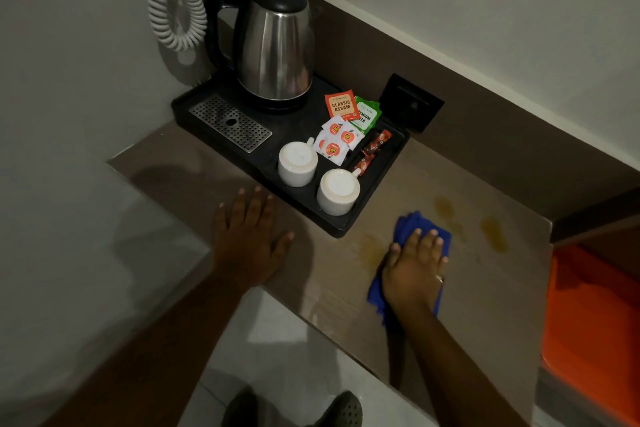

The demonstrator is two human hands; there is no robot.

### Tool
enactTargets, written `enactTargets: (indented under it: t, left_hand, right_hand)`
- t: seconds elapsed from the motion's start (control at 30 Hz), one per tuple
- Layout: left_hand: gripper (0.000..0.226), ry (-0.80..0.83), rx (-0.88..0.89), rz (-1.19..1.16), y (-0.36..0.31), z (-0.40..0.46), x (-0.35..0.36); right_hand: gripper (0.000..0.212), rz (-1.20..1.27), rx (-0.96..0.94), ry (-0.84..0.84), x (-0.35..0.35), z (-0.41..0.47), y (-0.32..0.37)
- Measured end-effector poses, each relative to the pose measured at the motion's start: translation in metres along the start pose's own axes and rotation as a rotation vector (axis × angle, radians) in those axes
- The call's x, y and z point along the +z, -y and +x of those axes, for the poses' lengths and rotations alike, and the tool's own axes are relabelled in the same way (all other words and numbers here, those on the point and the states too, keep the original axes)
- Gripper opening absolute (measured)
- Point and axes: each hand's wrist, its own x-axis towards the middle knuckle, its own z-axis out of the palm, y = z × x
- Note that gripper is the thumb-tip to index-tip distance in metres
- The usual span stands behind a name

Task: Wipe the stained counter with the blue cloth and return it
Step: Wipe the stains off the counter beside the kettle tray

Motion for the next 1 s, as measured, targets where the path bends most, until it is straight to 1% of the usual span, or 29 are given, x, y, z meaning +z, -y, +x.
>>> enactTargets:
  t: [0.1, 0.13, 0.17, 0.2, 0.27, 0.3, 0.4, 0.43, 0.47, 0.5, 0.57, 0.63, 0.67, 0.7, 0.73, 0.8, 0.87, 0.93, 1.0]
  left_hand:
    - [0.081, 0.005, 0.005, 0.002, 0.001, -0.001, 0.000]
    - [0.081, 0.007, 0.006, -0.001, 0.001, -0.001, 0.000]
    - [0.082, 0.009, 0.004, -0.008, 0.002, 0.000, 0.000]
    - [0.082, 0.009, 0.005, -0.017, 0.002, 0.000, 0.000]
    - [0.083, 0.004, 0.008, -0.022, 0.002, 0.001, 0.001]
    - [0.084, 0.007, 0.005, -0.021, 0.002, 0.001, 0.001]
    - [0.085, 0.008, 0.000, -0.033, 0.002, 0.003, 0.002]
    - [0.085, 0.009, 0.001, -0.032, 0.002, 0.002, 0.002]
    - [0.086, 0.008, 0.001, -0.030, 0.001, 0.002, 0.001]
    - [0.086, 0.003, 0.000, -0.029, 0.001, 0.002, 0.001]
    - [0.086, 0.007, -0.001, -0.021, 0.002, 0.002, 0.002]
    - [0.087, 0.027, 0.002, -0.017, 0.002, 0.002, 0.002]
    - [0.087, 0.029, 0.002, -0.020, 0.002, 0.002, 0.001]
    - [0.088, 0.026, 0.003, -0.024, 0.002, 0.002, 0.001]
    - [0.088, 0.021, 0.003, -0.027, 0.002, 0.002, 0.000]
    - [0.087, 0.019, 0.006, -0.027, 0.002, 0.002, 0.000]
    - [0.086, 0.020, 0.009, -0.023, 0.002, 0.002, 0.001]
    - [0.085, 0.023, 0.004, -0.026, 0.002, 0.003, 0.001]
    - [0.085, 0.026, 0.000, -0.019, 0.002, 0.003, 0.002]
  right_hand:
    - [0.059, -0.063, -0.471, 0.111, -0.006, -0.011, -0.047]
    - [0.059, -0.083, -0.571, 0.136, -0.011, -0.010, -0.068]
    - [0.059, -0.098, -0.623, 0.146, -0.015, -0.006, -0.086]
    - [0.059, -0.107, -0.626, 0.139, -0.020, -0.001, -0.097]
    - [0.058, -0.105, -0.521, 0.093, -0.022, 0.009, -0.100]
    - [0.058, -0.086, -0.423, 0.063, -0.019, 0.012, -0.089]
    - [0.057, -0.006, 0.006, -0.023, -0.008, 0.013, -0.028]
    - [0.058, 0.016, 0.107, -0.022, -0.006, 0.011, -0.008]
    - [0.059, 0.032, 0.125, -0.017, -0.004, 0.006, 0.008]
    - [0.059, 0.028, 0.053, -0.011, 0.000, -0.001, 0.017]
    - [0.058, -0.012, -0.243, 0.041, 0.006, -0.019, 0.010]
    - [0.057, -0.054, -0.550, 0.140, -0.004, -0.033, -0.023]
    - [0.056, -0.067, -0.656, 0.178, -0.011, -0.034, -0.044]
    - [0.055, -0.064, -0.714, 0.187, -0.017, -0.032, -0.065]
    - [0.054, -0.047, -0.715, 0.171, -0.023, -0.027, -0.082]
    - [0.055, -0.005, -0.595, 0.127, -0.031, -0.016, -0.101]
    - [0.056, 0.018, -0.419, 0.071, -0.028, -0.009, -0.097]
    - [0.054, 0.027, -0.172, -0.006, -0.016, -0.004, -0.075]
    - [0.056, 0.026, 0.120, -0.056, -0.008, 0.001, -0.037]
